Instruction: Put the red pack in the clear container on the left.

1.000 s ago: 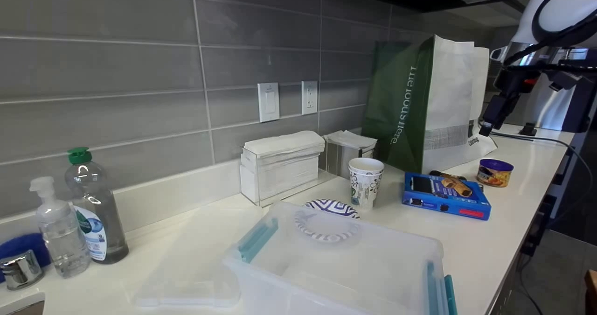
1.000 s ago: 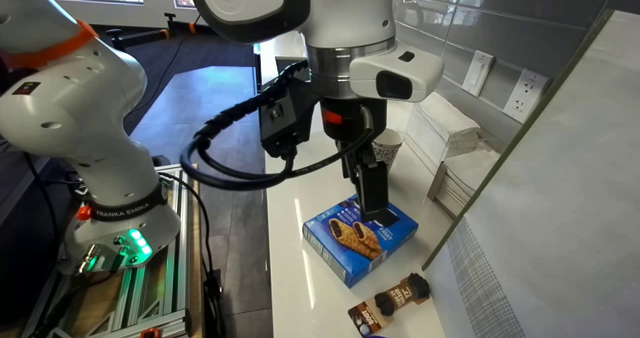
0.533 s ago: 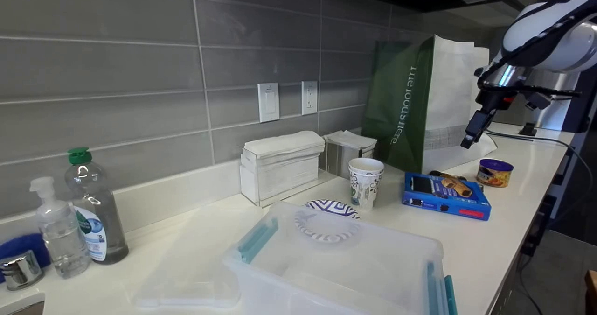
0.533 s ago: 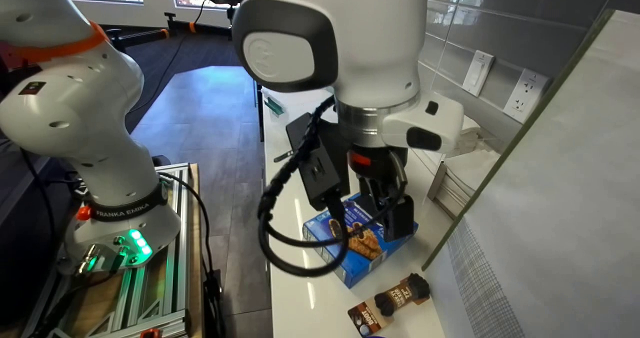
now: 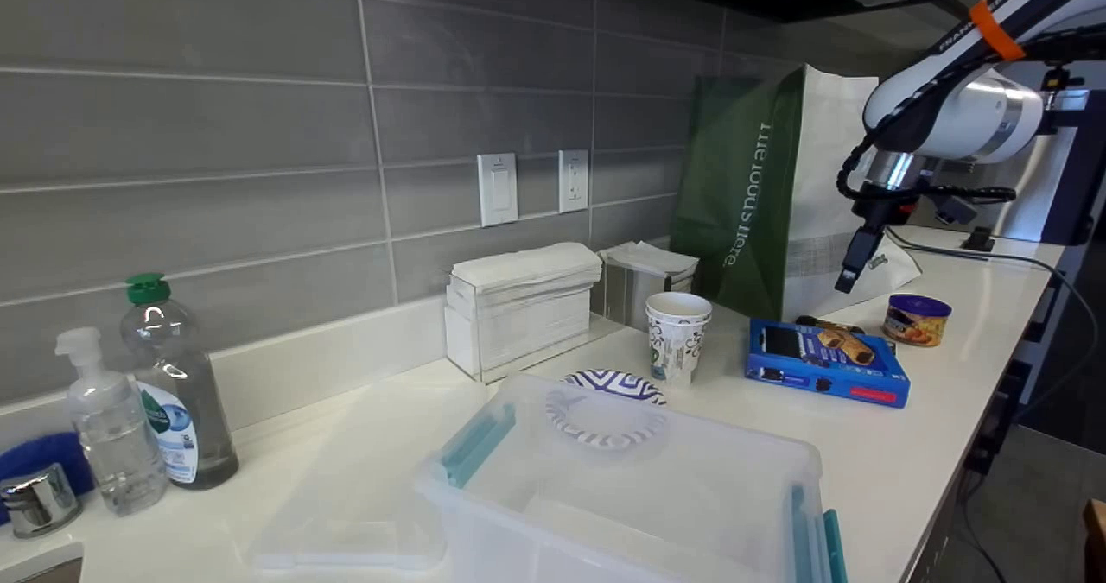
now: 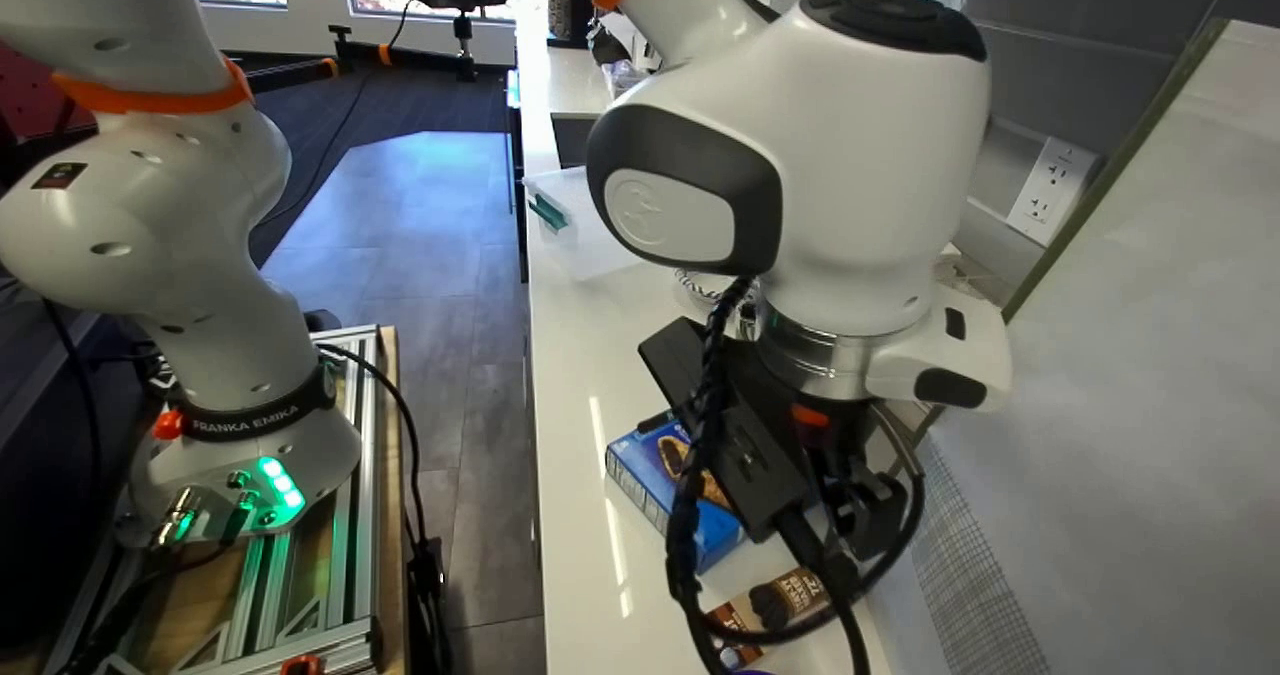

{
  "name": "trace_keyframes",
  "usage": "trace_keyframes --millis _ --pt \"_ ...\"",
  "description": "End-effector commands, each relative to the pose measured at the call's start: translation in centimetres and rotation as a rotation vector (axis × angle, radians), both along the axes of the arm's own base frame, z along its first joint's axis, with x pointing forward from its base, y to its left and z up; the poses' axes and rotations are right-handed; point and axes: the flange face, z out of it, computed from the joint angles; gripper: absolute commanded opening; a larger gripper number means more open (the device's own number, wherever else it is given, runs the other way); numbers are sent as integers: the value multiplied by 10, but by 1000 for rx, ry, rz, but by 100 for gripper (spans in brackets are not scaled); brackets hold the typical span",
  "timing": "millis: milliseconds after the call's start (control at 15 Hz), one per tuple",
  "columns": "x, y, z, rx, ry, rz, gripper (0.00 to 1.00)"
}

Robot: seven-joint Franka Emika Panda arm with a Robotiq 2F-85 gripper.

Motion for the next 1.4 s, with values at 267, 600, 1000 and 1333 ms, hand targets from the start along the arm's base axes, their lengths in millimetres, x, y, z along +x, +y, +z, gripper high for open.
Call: trace_keyframes --millis 267,600,1000,1333 --pt "11 -41 -48 9 74 -10 54" --pt "24 -45 -73 42 61 -2 33" --pt "34 -41 -95 50 82 43 42" --pt "27 -32 -72 35 75 -12 3"
